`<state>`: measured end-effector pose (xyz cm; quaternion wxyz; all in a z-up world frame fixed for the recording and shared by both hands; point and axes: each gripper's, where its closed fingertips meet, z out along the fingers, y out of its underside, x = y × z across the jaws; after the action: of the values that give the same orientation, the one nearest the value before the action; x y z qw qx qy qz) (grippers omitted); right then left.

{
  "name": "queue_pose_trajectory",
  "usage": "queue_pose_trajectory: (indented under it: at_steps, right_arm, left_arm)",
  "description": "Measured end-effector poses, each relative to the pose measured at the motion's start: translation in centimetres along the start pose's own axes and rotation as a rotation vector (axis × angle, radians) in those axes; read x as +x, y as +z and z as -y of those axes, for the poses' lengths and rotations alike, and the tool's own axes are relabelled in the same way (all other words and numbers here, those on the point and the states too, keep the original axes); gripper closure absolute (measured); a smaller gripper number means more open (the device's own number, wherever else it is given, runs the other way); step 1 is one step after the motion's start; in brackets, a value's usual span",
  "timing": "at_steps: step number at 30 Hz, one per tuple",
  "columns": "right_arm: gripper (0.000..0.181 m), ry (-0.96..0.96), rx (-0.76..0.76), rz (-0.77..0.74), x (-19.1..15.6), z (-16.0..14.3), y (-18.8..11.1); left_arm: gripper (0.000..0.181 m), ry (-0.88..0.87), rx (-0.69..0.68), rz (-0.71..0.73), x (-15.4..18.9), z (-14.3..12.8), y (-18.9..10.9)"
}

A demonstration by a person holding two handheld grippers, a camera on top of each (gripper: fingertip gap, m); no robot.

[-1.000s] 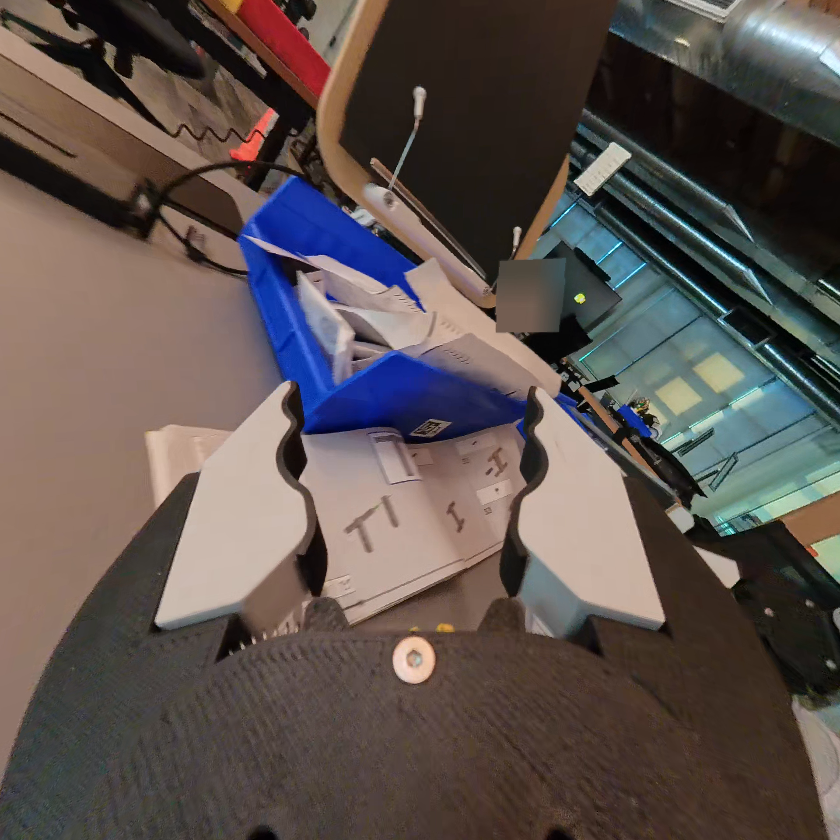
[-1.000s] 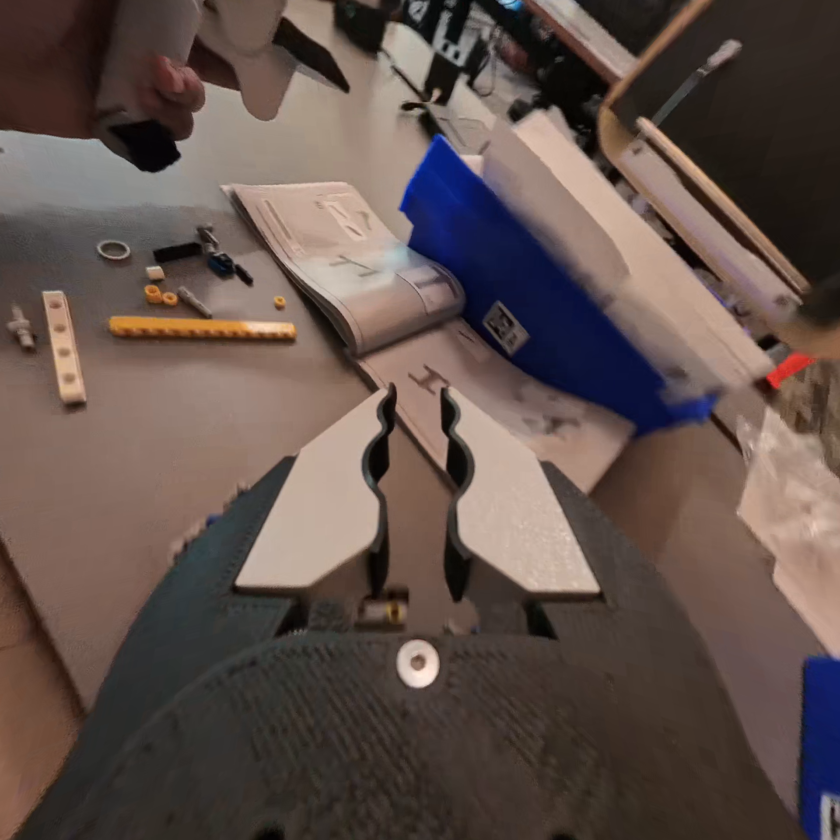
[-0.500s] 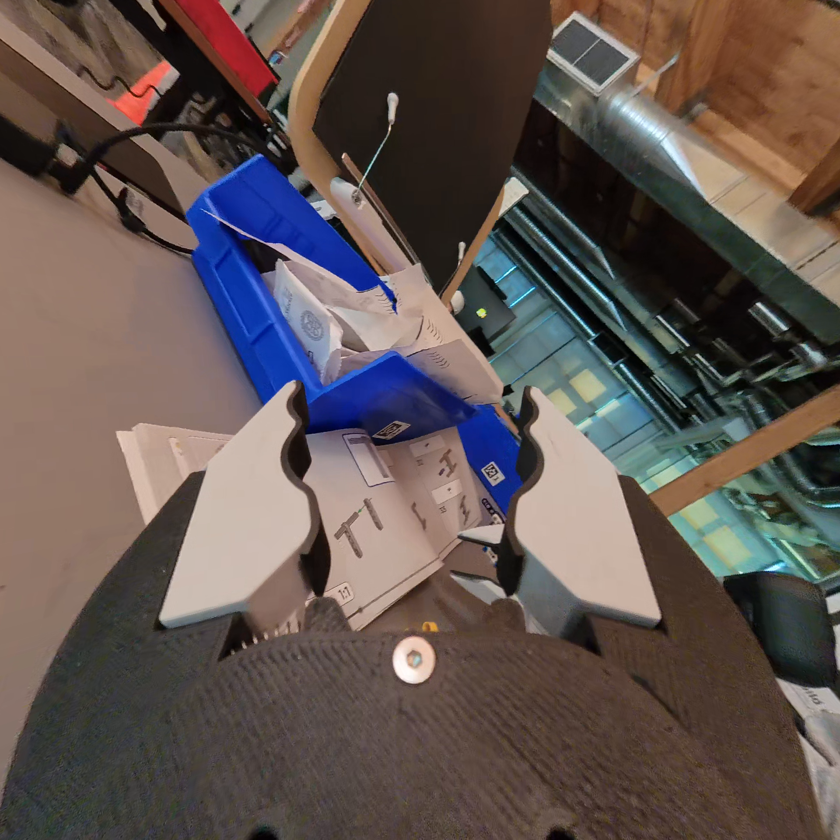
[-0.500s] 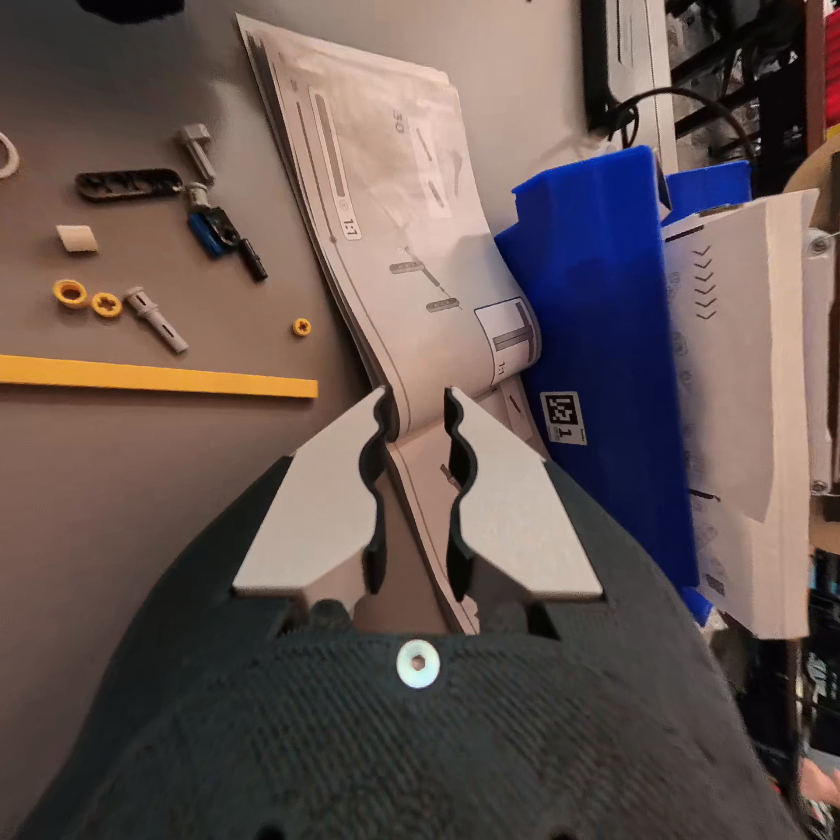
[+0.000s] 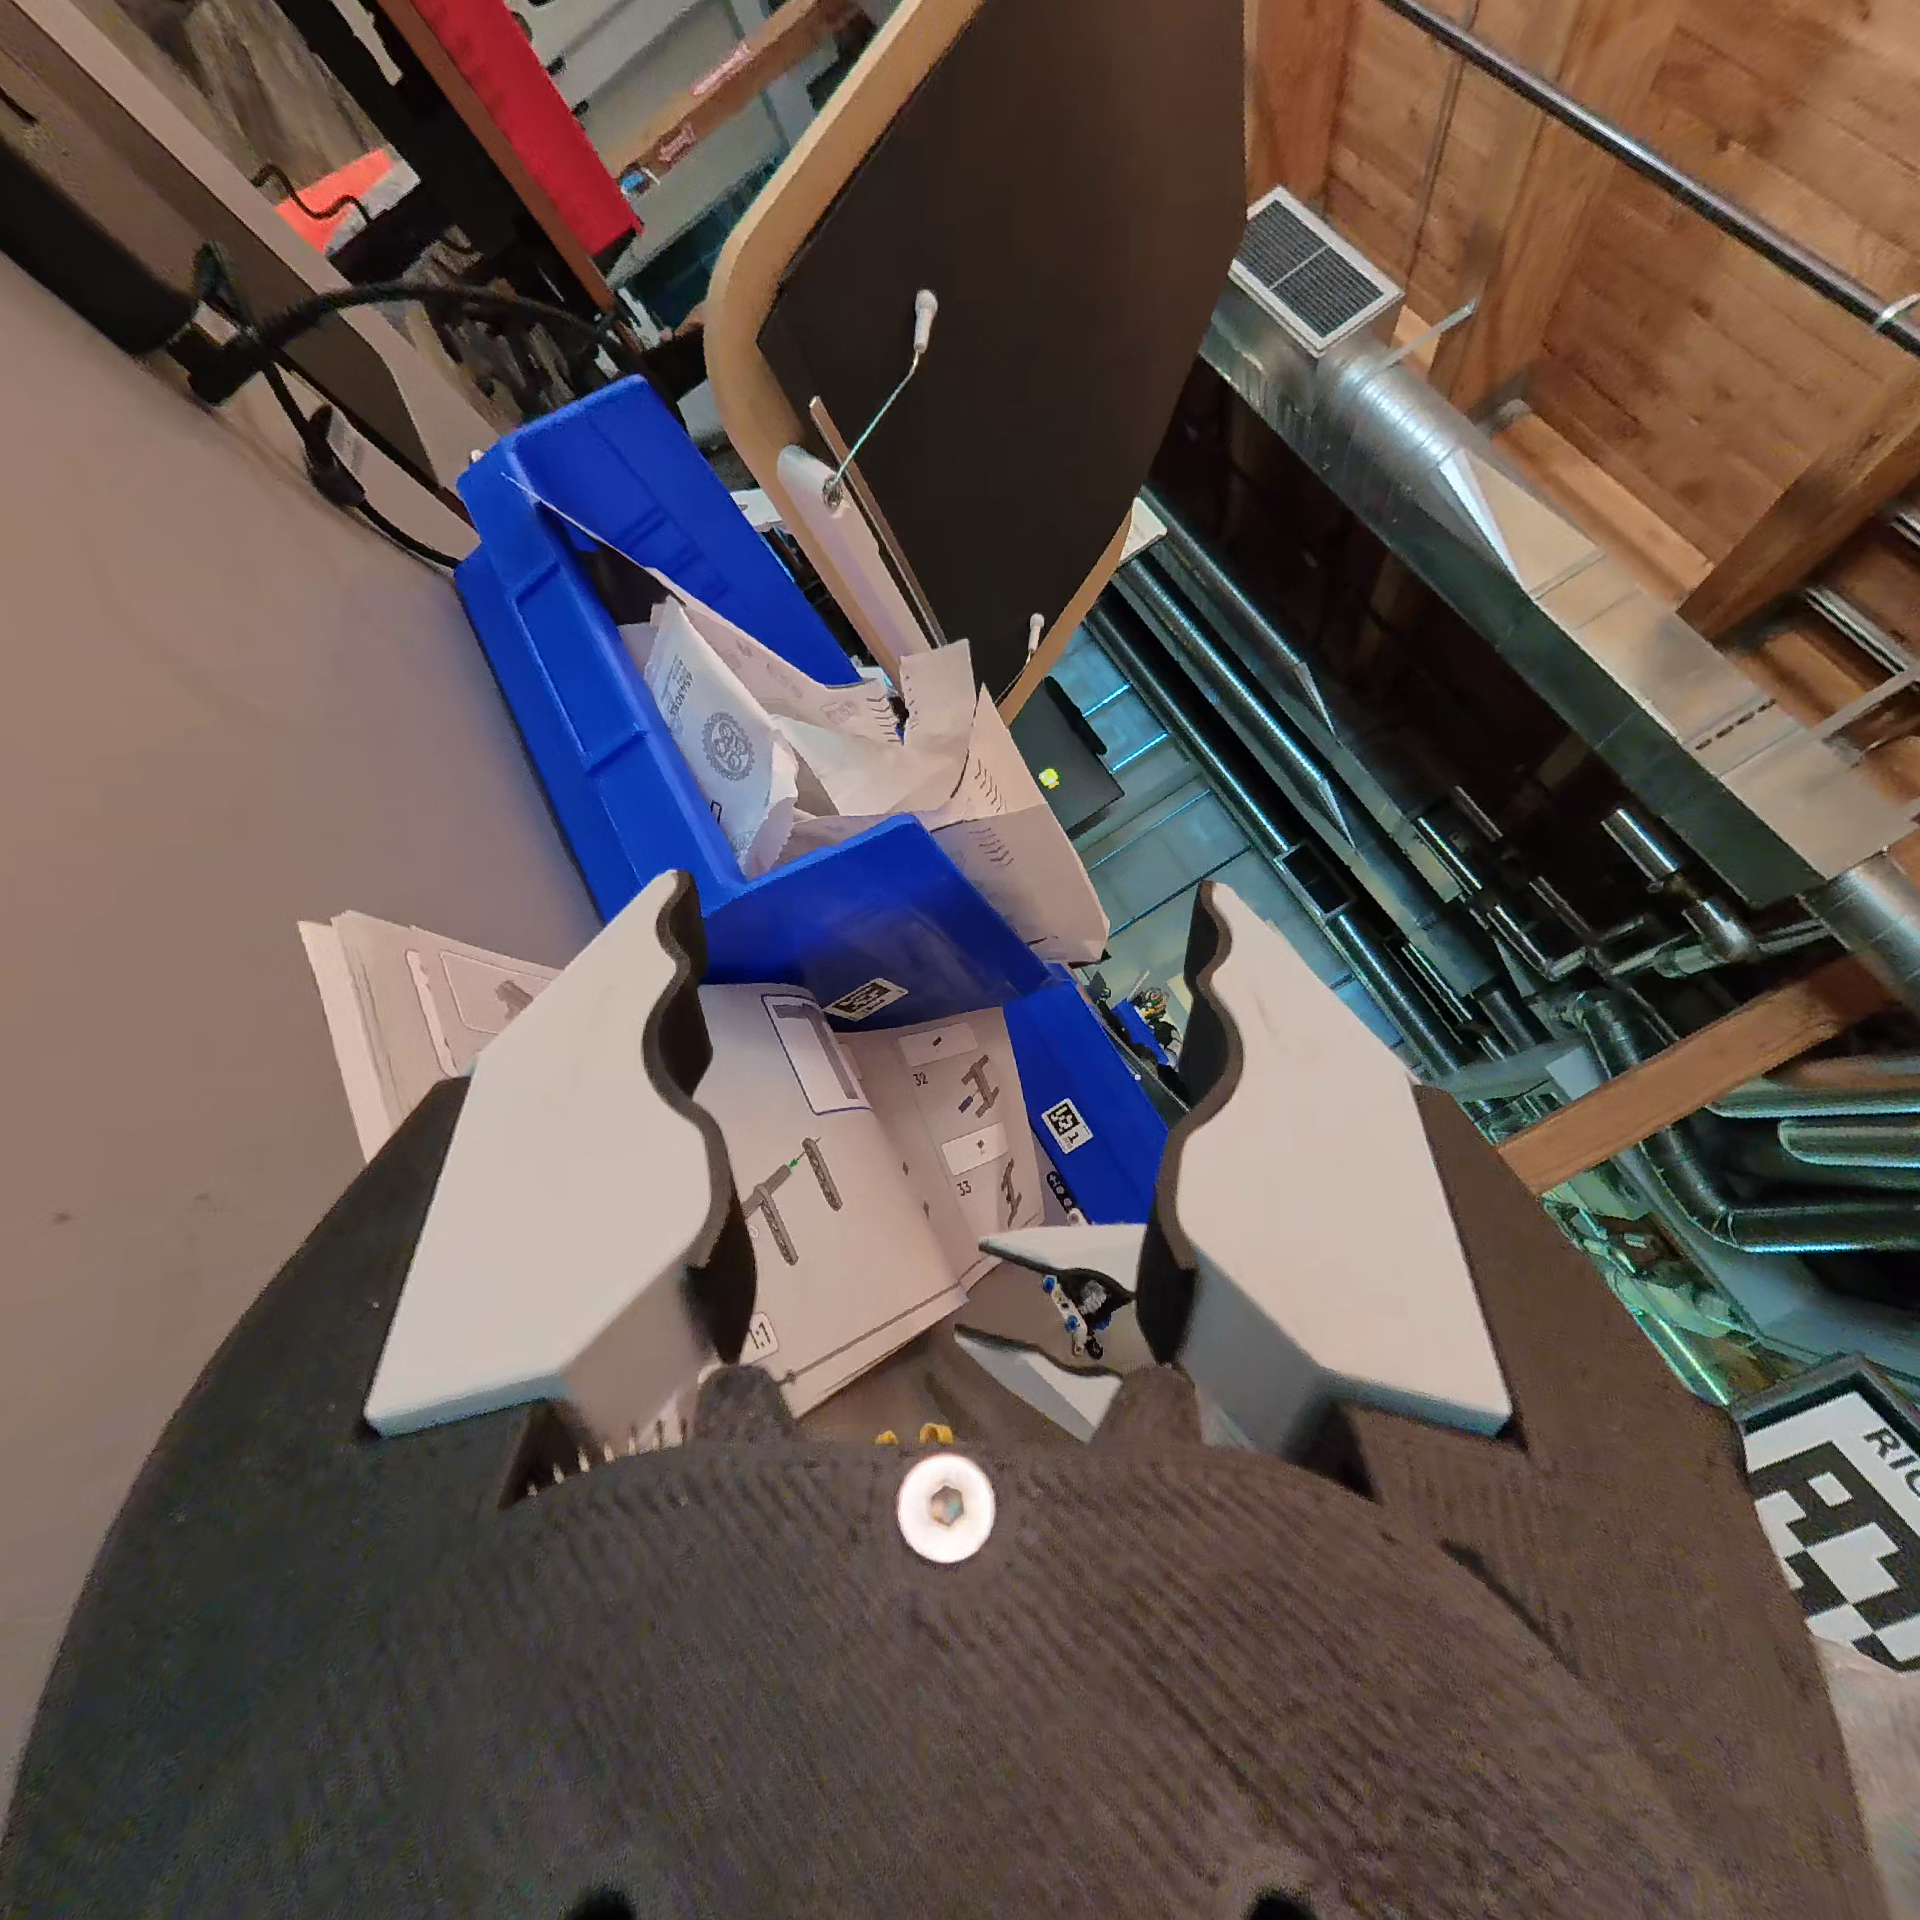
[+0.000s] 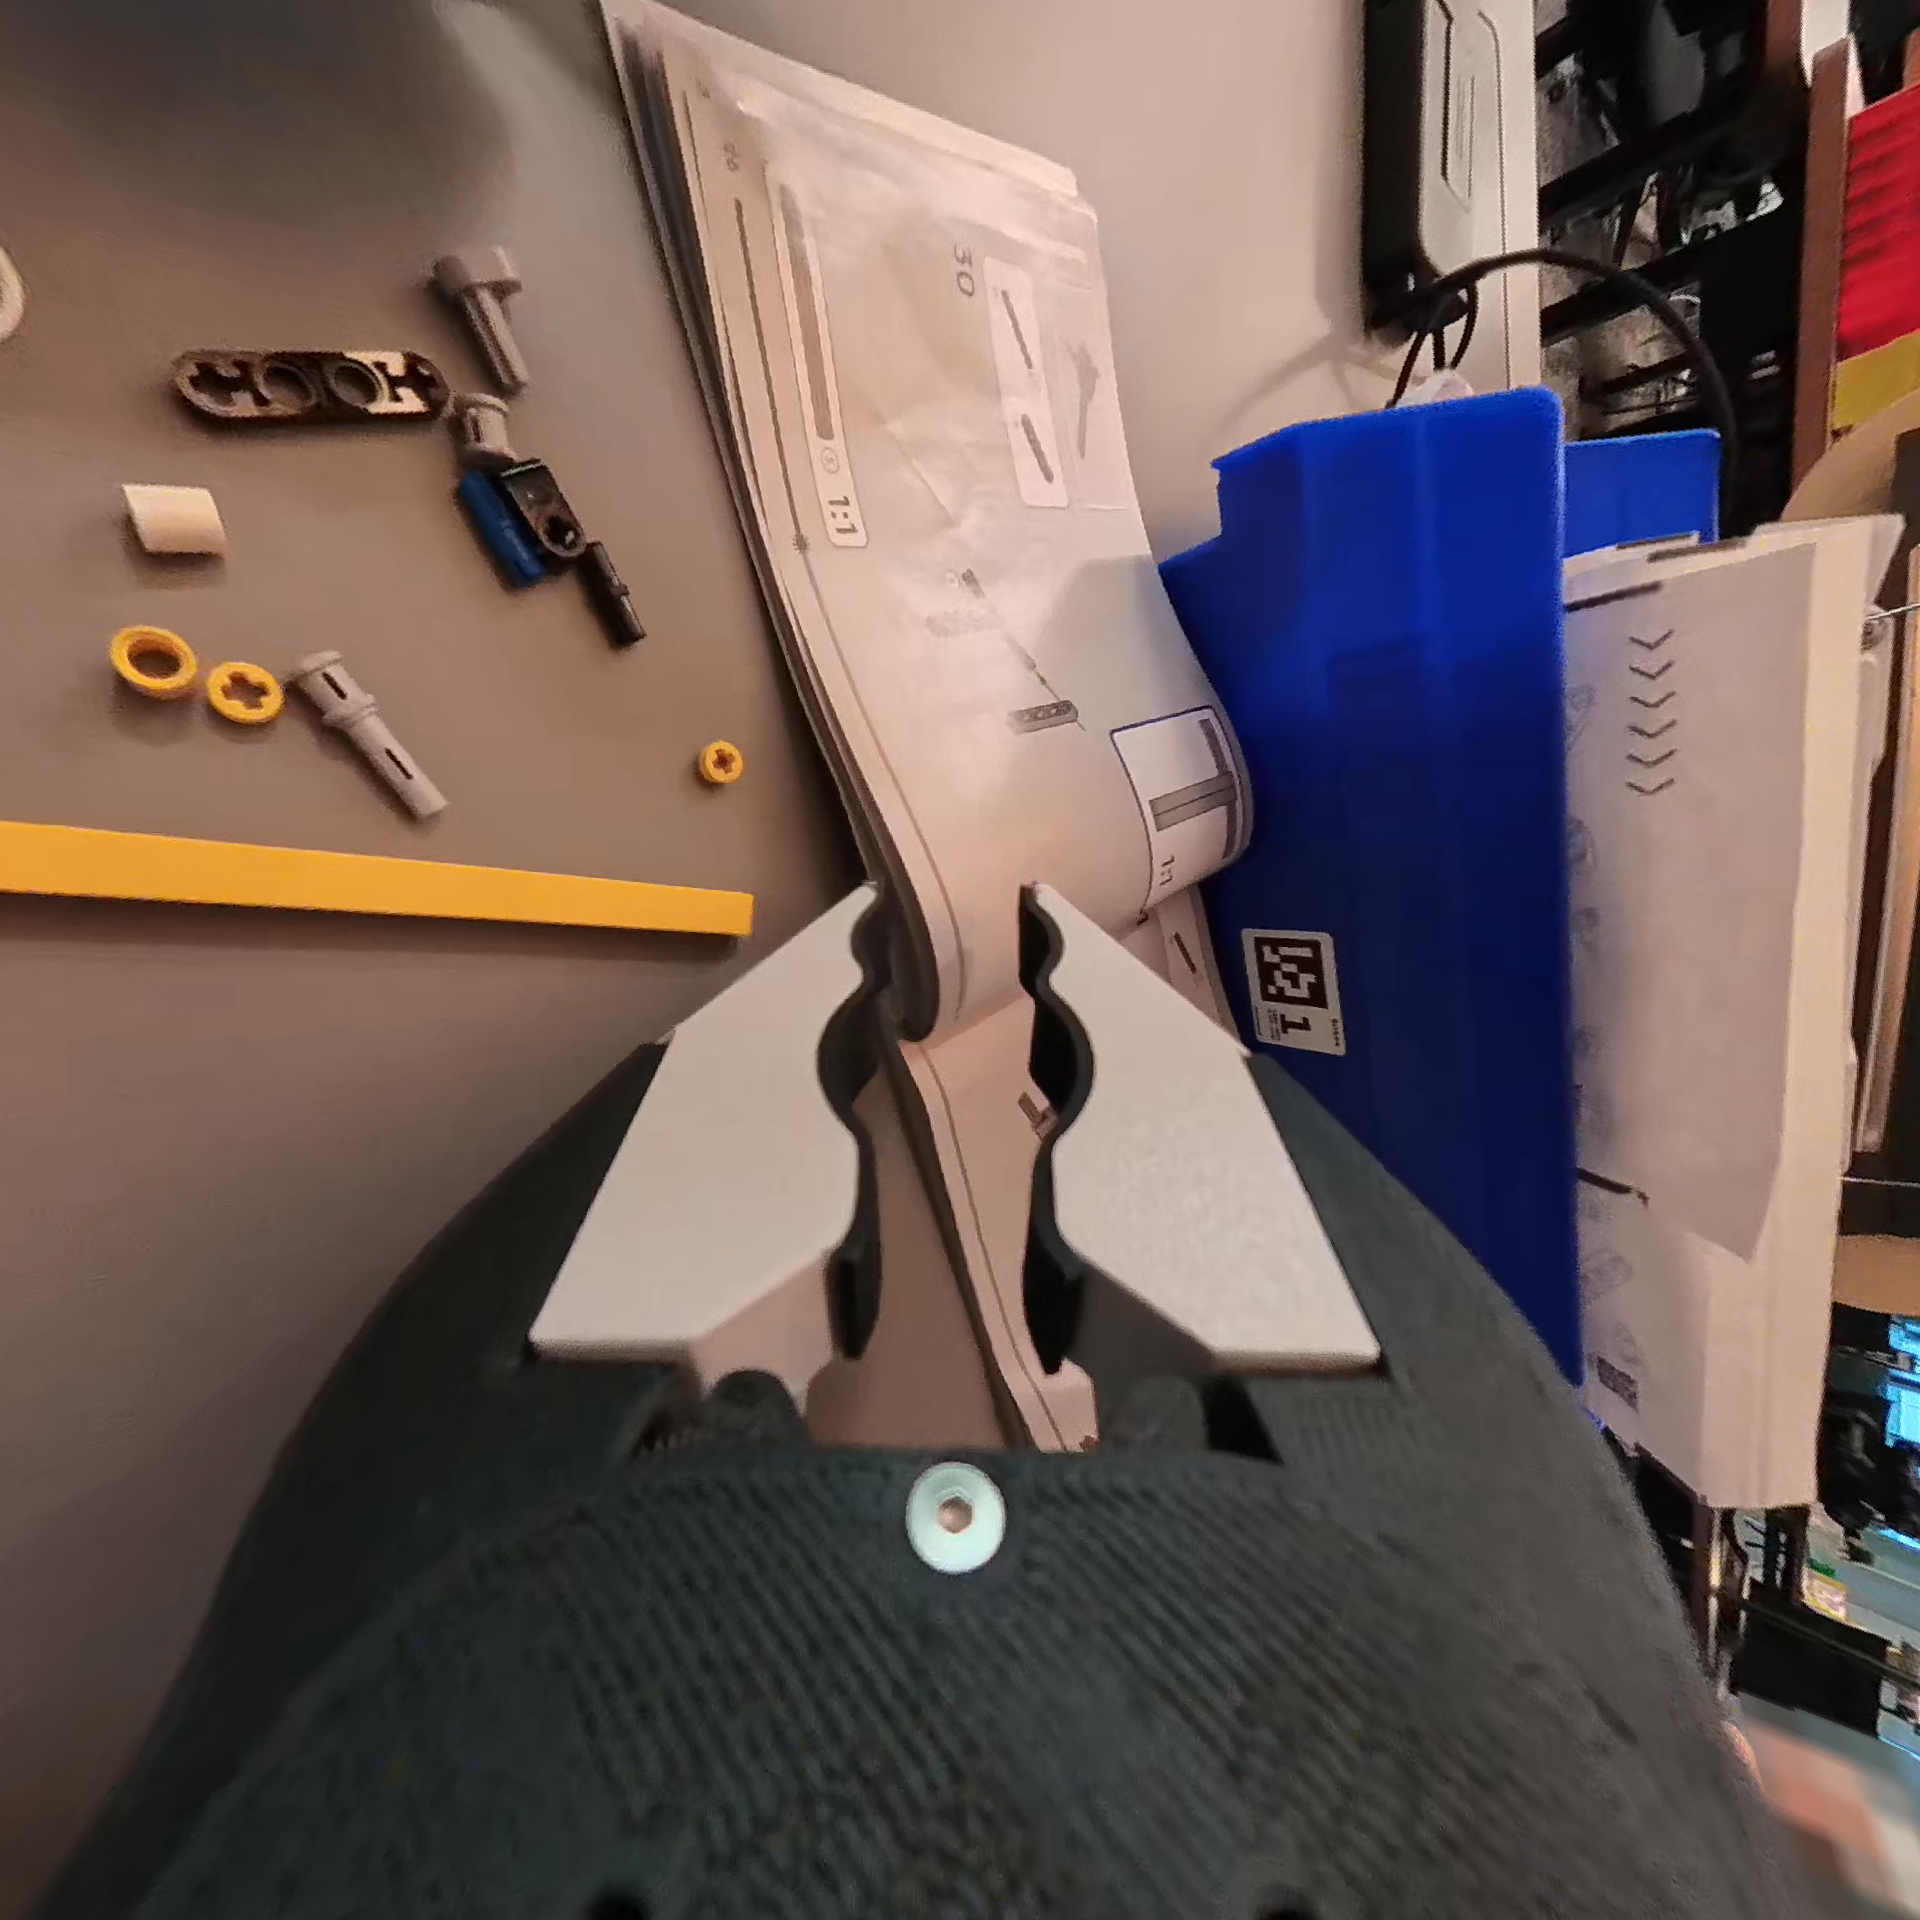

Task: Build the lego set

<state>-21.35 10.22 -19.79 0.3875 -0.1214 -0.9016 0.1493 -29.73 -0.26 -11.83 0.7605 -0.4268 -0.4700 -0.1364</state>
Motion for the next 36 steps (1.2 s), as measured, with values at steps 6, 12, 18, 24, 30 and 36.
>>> queue_pose_trajectory:
  at_steps: [6, 12, 18, 24, 30, 36]
  right_arm:
    - [0.16, 0.037, 0.004, -0.044, 1.4, -0.7, -0.1]
    - [0.167, 0.049, -0.021, -0.166, 3.3, -1.7, -1.1]
    - [0.168, 0.113, -0.048, -0.185, 3.9, -3.0, -1.3]
    - [0.152, 0.077, 0.025, -0.002, 0.5, -0.4, -0.3]
    - [0.148, 0.054, -0.025, 0.014, 0.2, -0.9, 0.7]
    - [0.151, 0.066, -0.009, -0.009, 0.9, -0.6, 0.1]
  left_arm:
    - [0.089, 0.006, -0.033, 0.001, 0.2, -1.2, 0.6]
    - [0.09, 0.0, -0.032, -0.007, 0.4, -1.3, 0.6]
    - [0.091, -0.009, -0.039, -0.001, 0.2, -1.5, 0.7]
    - [0.091, -0.026, -0.04, -0.006, 0.2, -1.7, 0.8]
    - [0.09, -0.032, -0.041, -0.006, 0.1, -1.7, 0.8]
    - [0.091, -0.052, -0.04, -0.021, 0.2, -1.8, 0.8]
